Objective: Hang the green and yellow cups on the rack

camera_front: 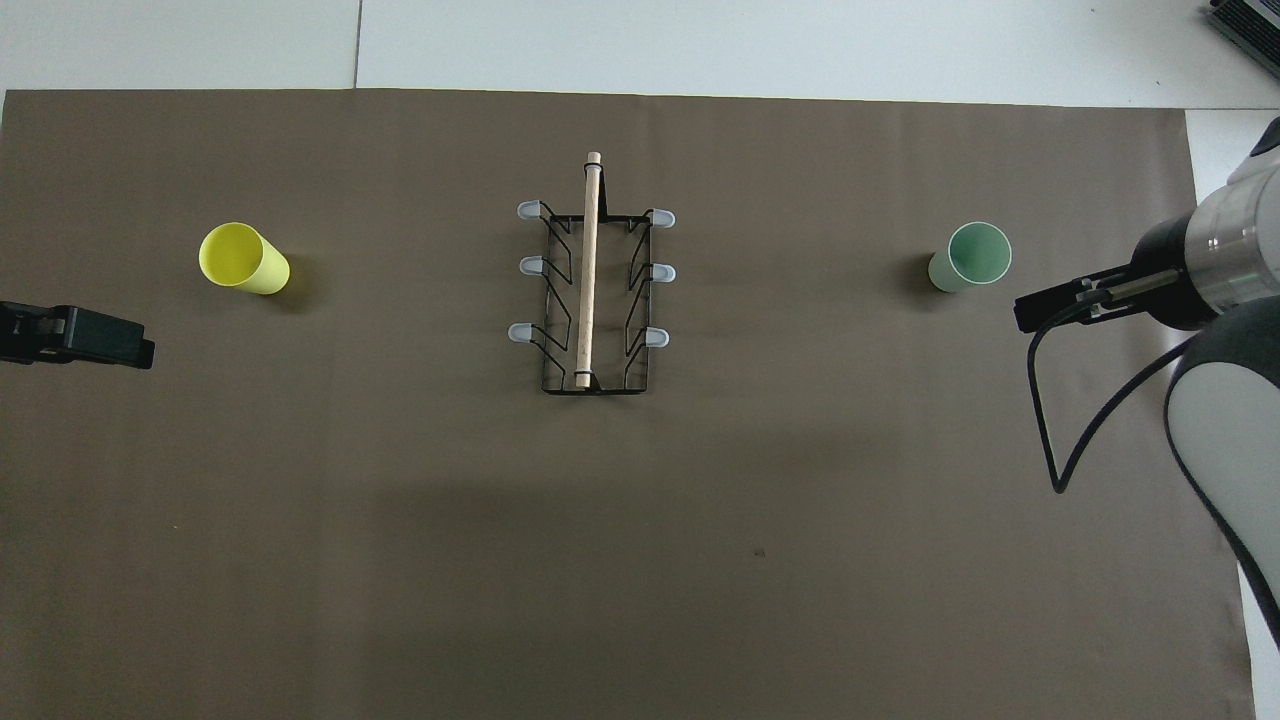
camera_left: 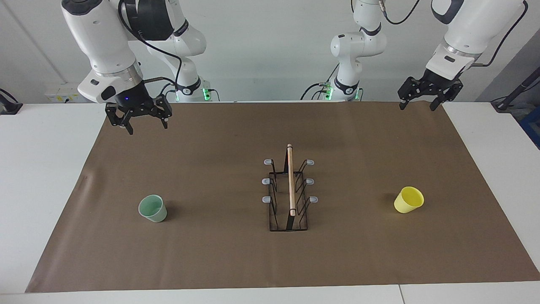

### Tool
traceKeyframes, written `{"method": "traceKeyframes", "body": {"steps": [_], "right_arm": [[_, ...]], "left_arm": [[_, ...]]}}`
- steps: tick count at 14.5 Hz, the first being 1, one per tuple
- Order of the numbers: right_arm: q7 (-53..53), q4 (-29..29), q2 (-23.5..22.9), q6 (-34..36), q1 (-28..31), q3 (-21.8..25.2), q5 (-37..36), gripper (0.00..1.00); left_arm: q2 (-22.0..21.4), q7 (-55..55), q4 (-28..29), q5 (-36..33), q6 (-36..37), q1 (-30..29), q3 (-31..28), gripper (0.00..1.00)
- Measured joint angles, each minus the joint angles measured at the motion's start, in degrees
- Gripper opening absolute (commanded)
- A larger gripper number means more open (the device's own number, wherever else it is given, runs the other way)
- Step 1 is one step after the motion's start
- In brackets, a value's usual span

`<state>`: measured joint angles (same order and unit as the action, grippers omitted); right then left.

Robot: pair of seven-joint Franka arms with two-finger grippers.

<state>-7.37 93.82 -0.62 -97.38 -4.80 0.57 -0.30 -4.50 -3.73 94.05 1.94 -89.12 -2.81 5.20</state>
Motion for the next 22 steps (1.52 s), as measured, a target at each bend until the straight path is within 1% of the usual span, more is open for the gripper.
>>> {"method": "traceKeyframes", "body": {"steps": [8, 13, 15, 16, 17, 20, 22], "right_arm": [[0.0, 0.0, 0.0, 0.0, 0.0, 0.0, 0.0, 1.0], [0.0, 0.0, 0.0, 0.0, 0.2, 0.3, 0.0, 1.0], [-0.5, 0.0, 0.1, -0.1, 0.5, 0.3, 0.0, 1.0], [-1.2, 0.0, 0.1, -0.3, 0.4, 0.3, 0.0, 1.0], [-2.1, 0.2, 0.1, -0.4, 0.4, 0.2, 0.0, 1.0], [-8.0, 1.5, -0.2, -2.0, 0.4, 0.3, -0.6, 1.0], [-11.7, 2.6, -1.3, -5.4, 0.4, 0.3, -3.8, 1.0]], "left_arm": [[0.0, -0.6, 0.6, 0.0, 1.0, -0.1, -0.1, 1.0], [0.0, -0.6, 1.5, 0.2, 2.2, -2.4, -0.1, 1.0], [1.5, -0.5, 1.7, 0.2, 2.8, -3.6, -0.2, 1.0], [3.2, -0.5, 0.9, 0.2, 3.3, -4.6, -0.2, 1.0], [5.8, -0.6, -0.9, 0.3, 4.3, -5.6, -0.2, 1.0], [17.0, -0.5, -11.5, 0.3, 6.3, -6.6, -3.1, 1.0], [23.9, -0.6, -16.9, 0.6, 6.3, -6.7, -6.0, 1.0]]}}
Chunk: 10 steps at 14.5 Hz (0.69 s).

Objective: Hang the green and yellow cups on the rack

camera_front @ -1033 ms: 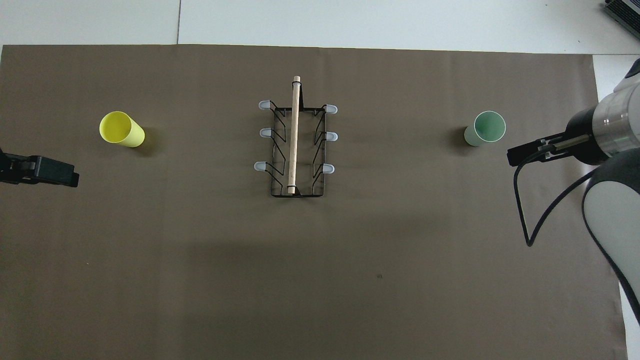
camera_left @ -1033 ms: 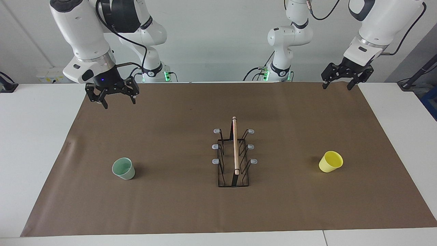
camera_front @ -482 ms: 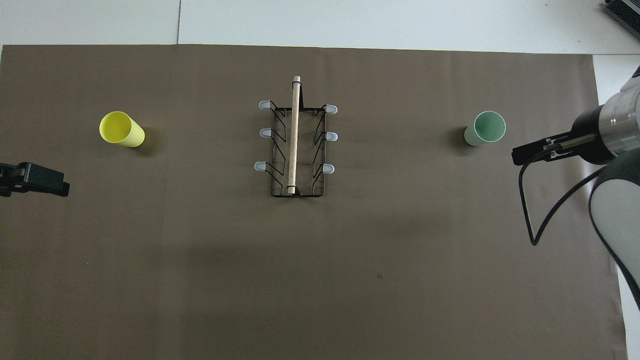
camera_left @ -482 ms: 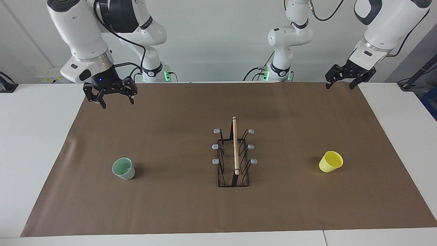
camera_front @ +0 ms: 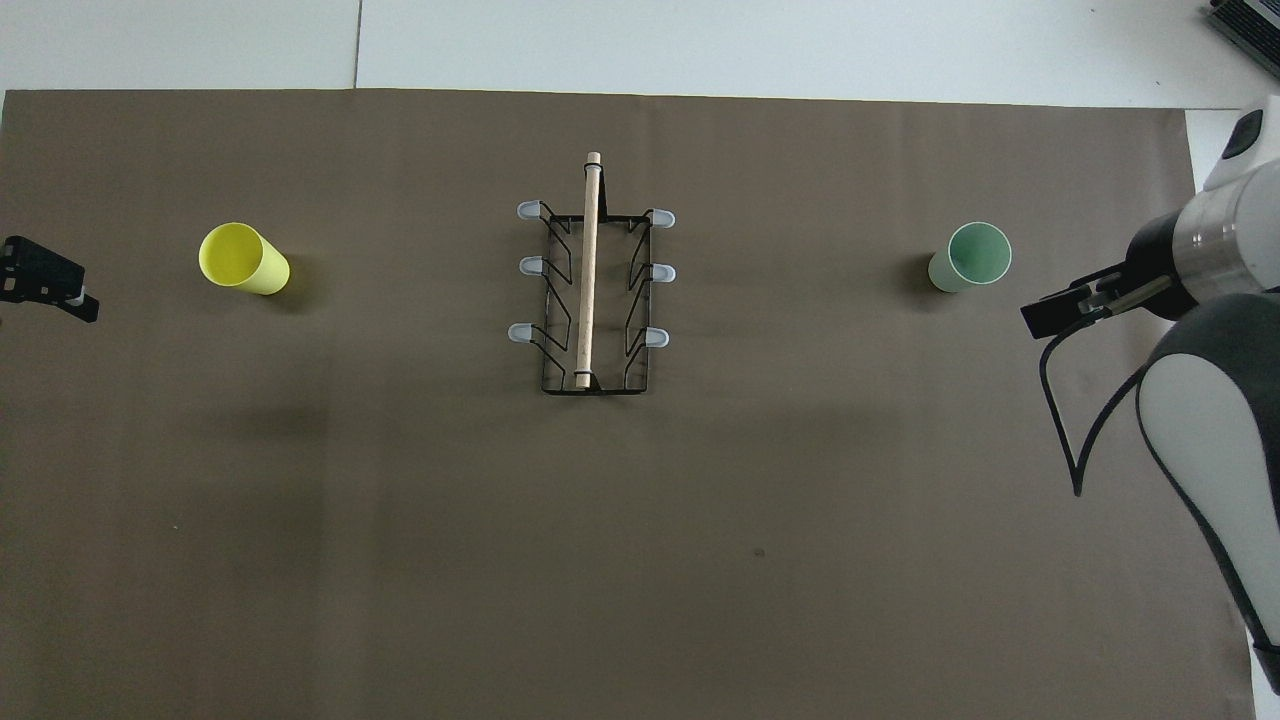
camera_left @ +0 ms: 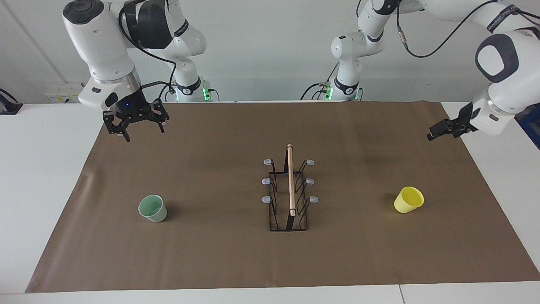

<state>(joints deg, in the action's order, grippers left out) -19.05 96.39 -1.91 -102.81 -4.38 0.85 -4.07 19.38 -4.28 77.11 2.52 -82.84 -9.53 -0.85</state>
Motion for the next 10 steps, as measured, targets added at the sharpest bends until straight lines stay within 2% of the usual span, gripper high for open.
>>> {"method": "traceKeyframes", "body": {"steps": [5, 7, 10], "right_arm": [[-9.5, 2.1, -7.0, -8.8, -0.7, -0.6, -9.1, 1.0], [-14.7, 2.1, -10.2, -12.3, -2.1, -1.0, -15.1, 1.0], [-19.4, 2.0, -13.2, -15.3, -5.2, -1.2, -25.0, 1.0]], "left_arm": [[13.3, 4.0, -6.6, 10.9, -2.6, -0.6, -9.1, 1.0], [15.8, 8.6, -7.0, 18.0, -2.6, -0.8, -12.6, 1.0], [15.9, 20.9, -4.2, 28.1, -2.6, -1.3, -16.3, 1.0]]}}
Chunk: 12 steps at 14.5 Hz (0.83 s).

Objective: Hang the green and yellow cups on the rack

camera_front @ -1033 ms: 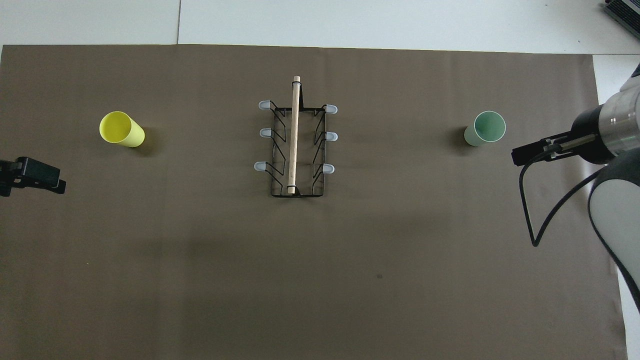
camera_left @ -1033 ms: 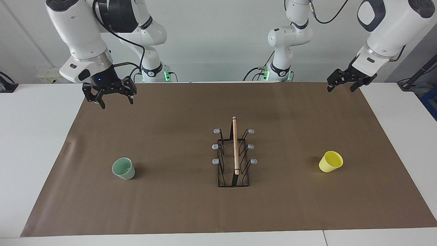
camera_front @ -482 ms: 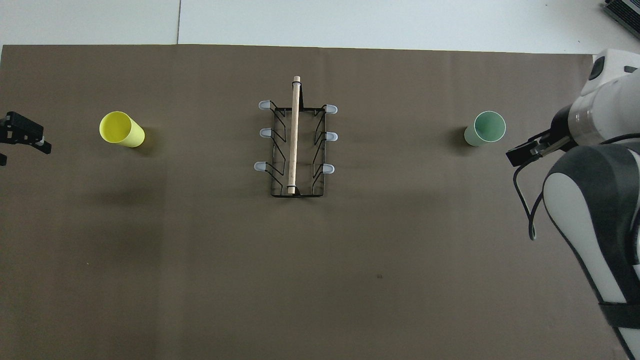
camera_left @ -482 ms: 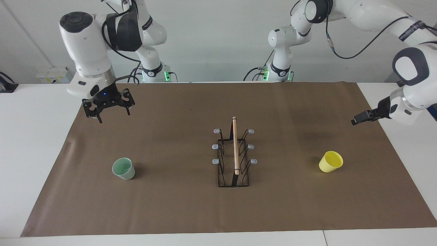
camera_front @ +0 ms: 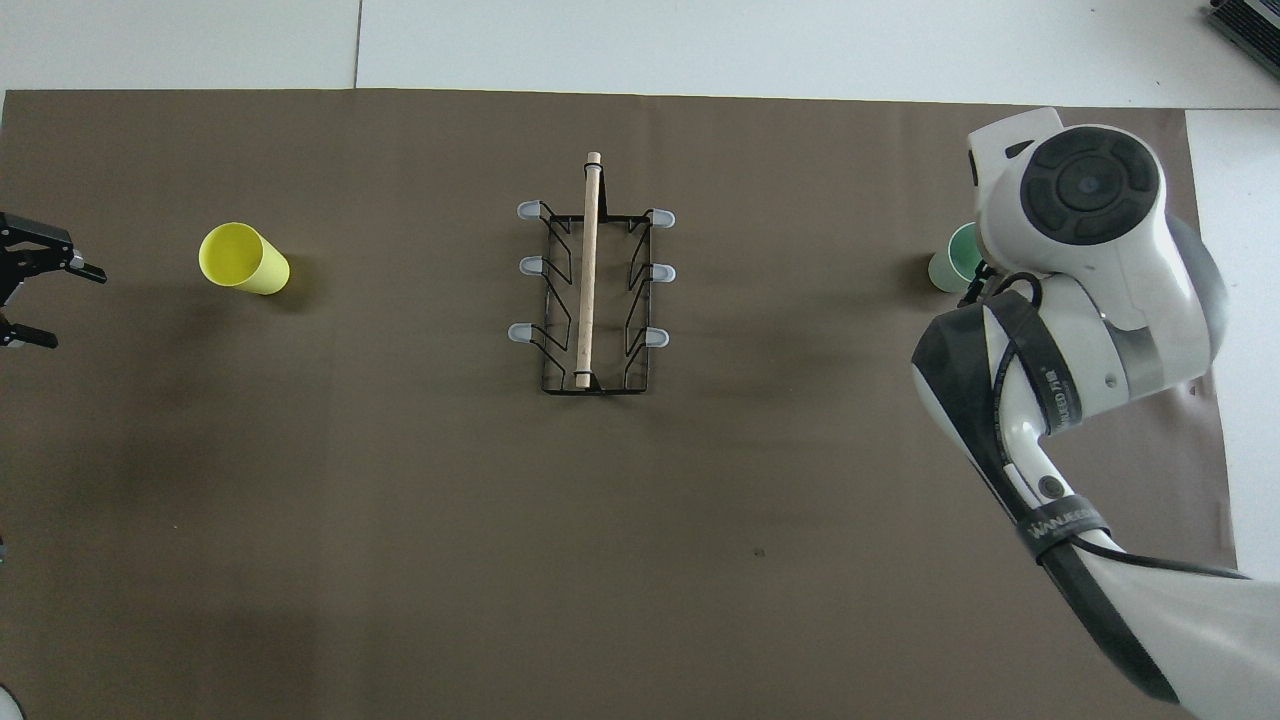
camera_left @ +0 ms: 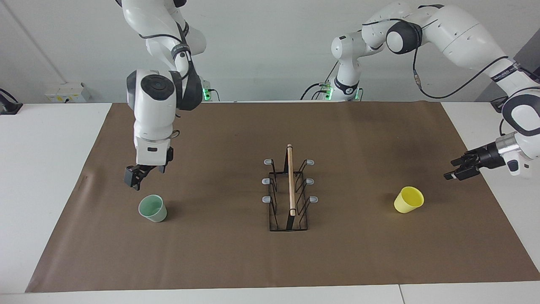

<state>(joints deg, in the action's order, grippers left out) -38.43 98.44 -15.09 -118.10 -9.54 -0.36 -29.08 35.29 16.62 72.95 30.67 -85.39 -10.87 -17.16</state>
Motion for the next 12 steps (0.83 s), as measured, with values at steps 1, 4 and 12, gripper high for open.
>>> {"method": "traceKeyframes", "body": {"steps": [1, 4, 12], "right_arm": [[-1.2, 0.0, -0.7, -0.4, -0.6, 0.0, -1.8, 1.0], [-2.9, -0.1, -2.0, -0.6, -1.5, 0.0, -4.5, 1.0], [-15.4, 2.3, -3.5, 1.1, -3.4, -0.1, -14.6, 1.0]], "left_arm": [[-0.6, 3.7, 2.5, 3.6, -0.8, -0.1, -1.2, 1.0], [-4.1, 16.6, 14.2, 14.6, -6.9, -0.4, -4.1, 1.0], [-15.0, 32.6, 41.6, 34.8, -19.3, -2.4, -4.6, 1.0]]}}
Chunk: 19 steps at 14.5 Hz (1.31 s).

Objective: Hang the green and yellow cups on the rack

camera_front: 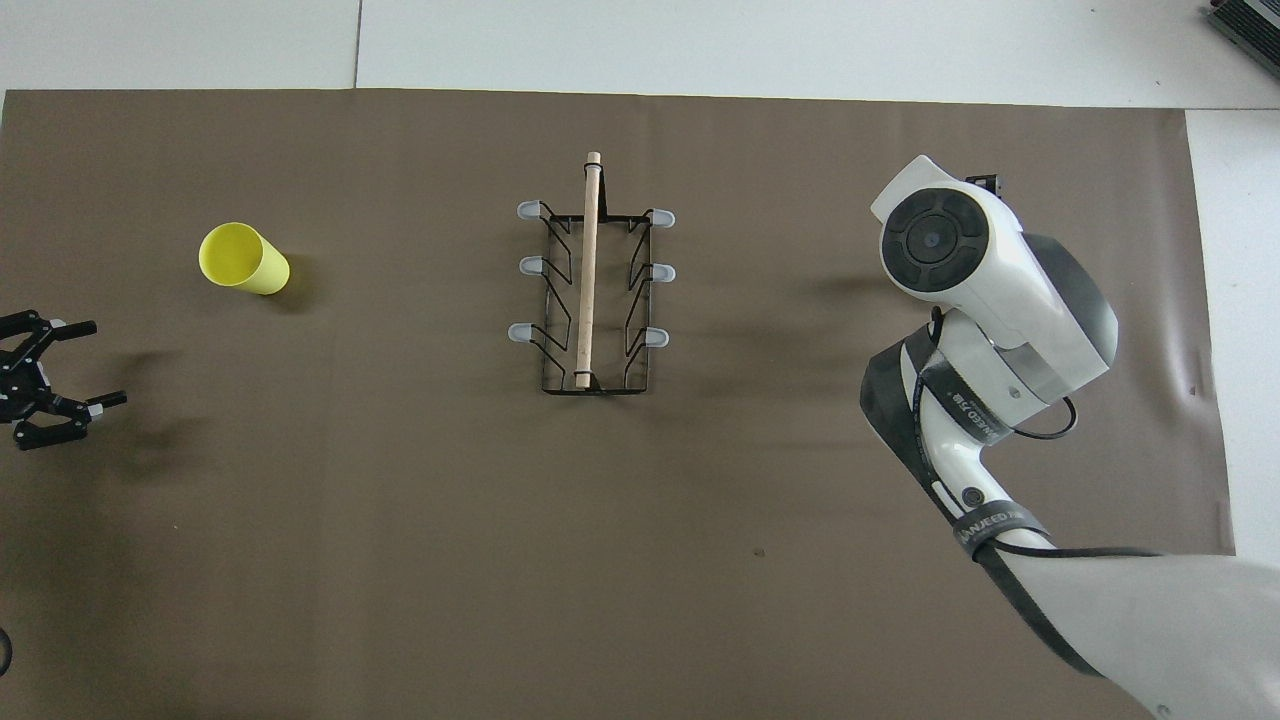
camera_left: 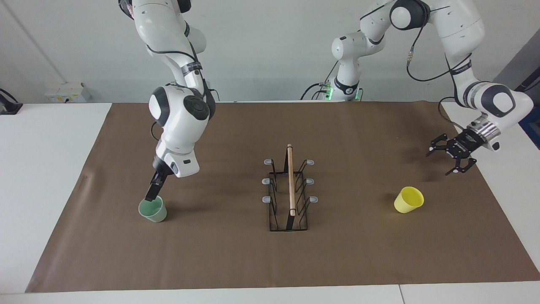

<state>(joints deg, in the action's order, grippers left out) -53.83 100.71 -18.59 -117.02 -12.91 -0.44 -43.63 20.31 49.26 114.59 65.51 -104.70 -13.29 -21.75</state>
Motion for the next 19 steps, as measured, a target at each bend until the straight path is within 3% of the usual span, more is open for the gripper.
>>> {"method": "traceKeyframes", "body": {"steps": [6, 12, 15, 19], "right_arm": [[0.6, -3.0, -8.1, 3.5, -5.5, 0.1, -3.5, 1.0], [0.6, -2.4, -9.7, -1.1, -5.3, 0.3, -3.5, 1.0], [0.9, 0.8, -10.5, -6.4, -4.7, 0.3, -3.5, 1.0], [0.9, 1.7, -10.6, -7.1, -4.5, 0.5, -6.0, 1.0]], "left_arm": [[-1.7, 0.1, 6.1, 12.2, -9.3, 7.2, 0.8, 1.0], [-1.7, -3.7, 9.7, 24.5, -16.0, 12.4, 0.9, 1.0], [-1.7, -4.9, 9.8, 29.6, -17.2, 14.5, 0.9, 1.0], [0.0, -9.8, 10.3, 35.1, -15.5, 14.3, 0.8, 1.0]]}}
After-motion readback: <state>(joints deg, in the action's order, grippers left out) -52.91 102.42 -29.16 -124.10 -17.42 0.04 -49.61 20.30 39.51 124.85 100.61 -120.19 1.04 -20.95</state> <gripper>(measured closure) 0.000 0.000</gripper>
